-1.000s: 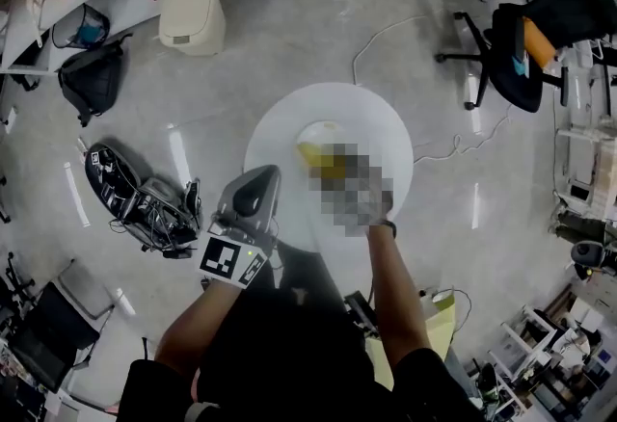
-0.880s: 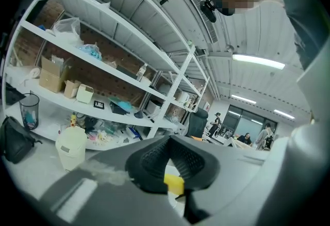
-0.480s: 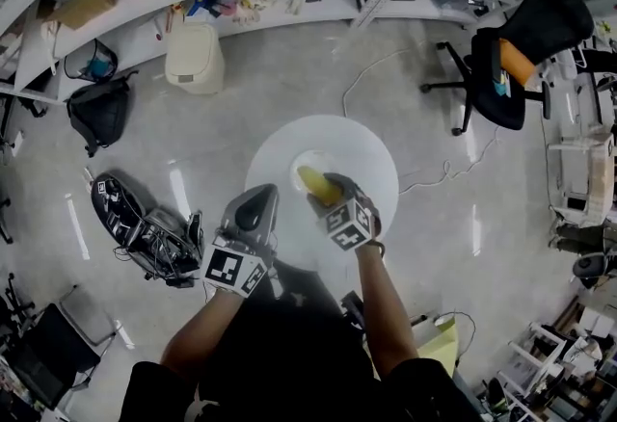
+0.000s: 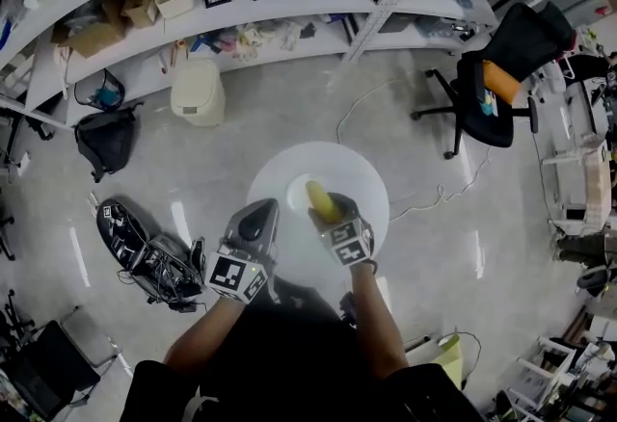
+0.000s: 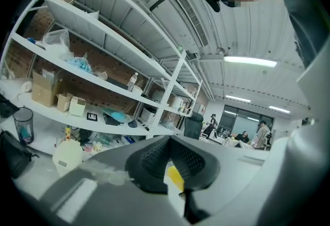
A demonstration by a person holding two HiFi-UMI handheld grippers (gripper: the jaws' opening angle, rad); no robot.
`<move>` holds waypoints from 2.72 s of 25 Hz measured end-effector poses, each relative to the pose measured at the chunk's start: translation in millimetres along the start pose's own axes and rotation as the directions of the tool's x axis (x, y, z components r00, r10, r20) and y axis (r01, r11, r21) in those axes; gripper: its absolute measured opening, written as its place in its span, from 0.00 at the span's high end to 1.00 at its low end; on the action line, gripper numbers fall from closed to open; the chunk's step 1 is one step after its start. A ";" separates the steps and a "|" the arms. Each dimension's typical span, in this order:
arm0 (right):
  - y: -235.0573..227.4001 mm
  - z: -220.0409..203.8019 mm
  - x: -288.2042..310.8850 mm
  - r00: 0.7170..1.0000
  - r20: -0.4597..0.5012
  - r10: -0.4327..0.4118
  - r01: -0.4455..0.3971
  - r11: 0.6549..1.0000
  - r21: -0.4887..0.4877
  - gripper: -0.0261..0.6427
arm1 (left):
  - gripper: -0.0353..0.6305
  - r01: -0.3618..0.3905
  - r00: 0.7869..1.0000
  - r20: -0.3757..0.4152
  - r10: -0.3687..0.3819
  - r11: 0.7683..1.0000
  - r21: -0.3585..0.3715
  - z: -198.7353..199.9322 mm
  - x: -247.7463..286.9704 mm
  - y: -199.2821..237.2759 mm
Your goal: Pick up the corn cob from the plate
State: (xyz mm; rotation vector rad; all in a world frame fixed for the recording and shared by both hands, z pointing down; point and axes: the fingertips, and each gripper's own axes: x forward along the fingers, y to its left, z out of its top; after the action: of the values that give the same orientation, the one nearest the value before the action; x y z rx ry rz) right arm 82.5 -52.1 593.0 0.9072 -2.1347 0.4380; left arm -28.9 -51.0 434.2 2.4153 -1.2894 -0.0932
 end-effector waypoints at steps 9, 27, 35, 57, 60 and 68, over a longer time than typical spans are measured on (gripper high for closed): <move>-12.2 24.3 -39.3 0.984 0.144 -0.104 0.073 0.976 0.206 0.60 | 0.95 0.012 1.000 0.011 -0.012 1.000 0.012 10.8 -1.3 -16.0; -25.1 46.4 -105.3 0.924 0.307 -0.228 0.116 0.932 0.343 0.60 | 0.95 0.031 0.998 0.048 -0.034 0.997 0.066 36.1 4.5 -34.9; -30.6 72.7 -140.8 0.868 0.404 -0.288 0.140 0.923 0.358 0.60 | 0.95 0.038 0.998 0.053 -0.043 0.994 0.098 44.0 0.8 -41.1; -26.7 112.9 -221.3 0.748 0.561 -0.354 0.143 0.912 0.385 0.60 | 0.95 0.074 0.992 0.091 -0.083 0.992 0.102 62.8 -8.5 -62.3; -27.3 116.6 -231.0 0.728 0.582 -0.362 0.143 0.911 0.386 0.60 | 0.95 0.073 0.993 0.090 -0.082 0.992 0.102 62.5 -9.6 -62.3; -33.3 121.5 -242.6 0.695 0.620 -0.366 0.108 0.905 0.412 0.60 | 0.95 0.070 0.993 0.089 -0.079 0.992 0.105 61.9 -7.2 -61.2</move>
State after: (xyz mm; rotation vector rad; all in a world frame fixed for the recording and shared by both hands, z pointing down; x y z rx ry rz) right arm 155.0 -30.3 330.4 1.7645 -2.5796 0.3788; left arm -0.1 -34.3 353.5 2.5742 -1.2727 -0.1669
